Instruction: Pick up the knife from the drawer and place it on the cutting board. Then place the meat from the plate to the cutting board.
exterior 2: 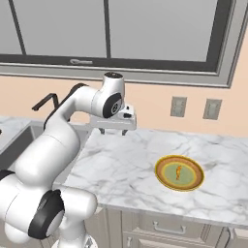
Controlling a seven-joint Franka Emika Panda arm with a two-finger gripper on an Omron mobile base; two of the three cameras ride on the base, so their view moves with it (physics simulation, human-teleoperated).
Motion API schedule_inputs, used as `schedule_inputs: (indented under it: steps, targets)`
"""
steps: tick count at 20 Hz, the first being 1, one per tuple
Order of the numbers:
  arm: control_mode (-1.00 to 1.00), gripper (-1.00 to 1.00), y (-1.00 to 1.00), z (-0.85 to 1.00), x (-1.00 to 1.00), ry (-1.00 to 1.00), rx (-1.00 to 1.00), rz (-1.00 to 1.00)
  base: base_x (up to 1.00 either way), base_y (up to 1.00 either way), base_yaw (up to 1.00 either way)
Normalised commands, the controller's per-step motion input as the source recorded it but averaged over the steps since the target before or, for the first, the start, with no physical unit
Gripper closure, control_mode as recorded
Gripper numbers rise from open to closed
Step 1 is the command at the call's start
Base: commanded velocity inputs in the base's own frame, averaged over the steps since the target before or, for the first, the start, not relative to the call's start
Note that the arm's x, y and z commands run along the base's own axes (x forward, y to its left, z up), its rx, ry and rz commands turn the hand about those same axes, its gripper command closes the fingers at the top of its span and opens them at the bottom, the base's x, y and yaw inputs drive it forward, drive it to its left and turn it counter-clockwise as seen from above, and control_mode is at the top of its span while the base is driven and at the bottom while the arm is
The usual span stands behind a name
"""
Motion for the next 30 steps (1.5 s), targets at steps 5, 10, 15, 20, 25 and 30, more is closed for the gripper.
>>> schedule_inputs:
  steps: [5, 10, 15, 20, 25, 30]
  targets:
    - [1.00, -1.00, 0.00, 0.00, 0.00, 0.00, 0.00, 0.00, 0.43, -0.95, -0.29]
    - [1.00, -1.00, 0.00, 0.00, 0.00, 0.00, 0.00, 0.00, 0.46, -0.87, -0.50]
    - [1.00, -1.00, 0.00, 0.00, 0.00, 0.00, 0.00, 0.00, 0.37, -0.99, -0.41]
    - [1.00, -1.00, 0.00, 0.00, 0.00, 0.00, 0.00, 0.00, 0.00, -0.99, -0.04]
    - [1.00, -1.00, 0.00, 0.00, 0.00, 0.00, 0.00, 0.00, 0.00, -0.85, 0.05]
    - [1.00, -1.00, 0.00, 0.00, 0.00, 0.00, 0.00, 0.00, 0.52, -0.98, 0.13]
